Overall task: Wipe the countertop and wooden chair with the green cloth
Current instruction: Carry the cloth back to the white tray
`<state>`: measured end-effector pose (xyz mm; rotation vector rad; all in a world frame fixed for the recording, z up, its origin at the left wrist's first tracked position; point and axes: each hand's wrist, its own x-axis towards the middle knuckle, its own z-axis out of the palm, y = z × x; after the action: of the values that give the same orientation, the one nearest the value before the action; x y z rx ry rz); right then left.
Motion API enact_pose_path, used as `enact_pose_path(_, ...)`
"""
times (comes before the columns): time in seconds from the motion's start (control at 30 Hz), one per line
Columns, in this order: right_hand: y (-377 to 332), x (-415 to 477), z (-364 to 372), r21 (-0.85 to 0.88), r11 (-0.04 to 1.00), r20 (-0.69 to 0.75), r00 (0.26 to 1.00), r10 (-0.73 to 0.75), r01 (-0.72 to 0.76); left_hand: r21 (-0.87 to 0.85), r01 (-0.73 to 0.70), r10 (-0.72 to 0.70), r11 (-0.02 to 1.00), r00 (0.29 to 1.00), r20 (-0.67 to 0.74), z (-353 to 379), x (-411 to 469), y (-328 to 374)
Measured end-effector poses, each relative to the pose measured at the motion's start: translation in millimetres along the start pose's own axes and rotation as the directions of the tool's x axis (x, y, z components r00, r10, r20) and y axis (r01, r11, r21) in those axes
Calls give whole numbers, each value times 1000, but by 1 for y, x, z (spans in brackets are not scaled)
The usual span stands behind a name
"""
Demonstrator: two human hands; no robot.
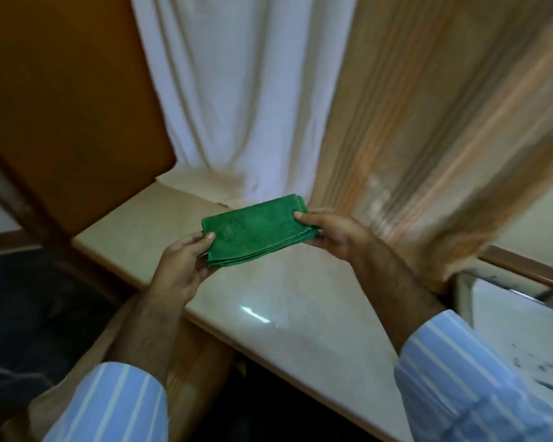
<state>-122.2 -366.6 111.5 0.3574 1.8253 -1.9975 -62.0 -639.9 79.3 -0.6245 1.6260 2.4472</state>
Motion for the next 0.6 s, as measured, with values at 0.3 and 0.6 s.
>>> enact_pose_path(0.3,27,-118,-242,106,994,-235,972,-1,27,139,46,-80,989,963,256,216,-42,-99)
enact_pose_path(0.6,102,-241,-416,-76,996,-600,800,0,-56,347,188,-318,919,873,369,368,-92,-231)
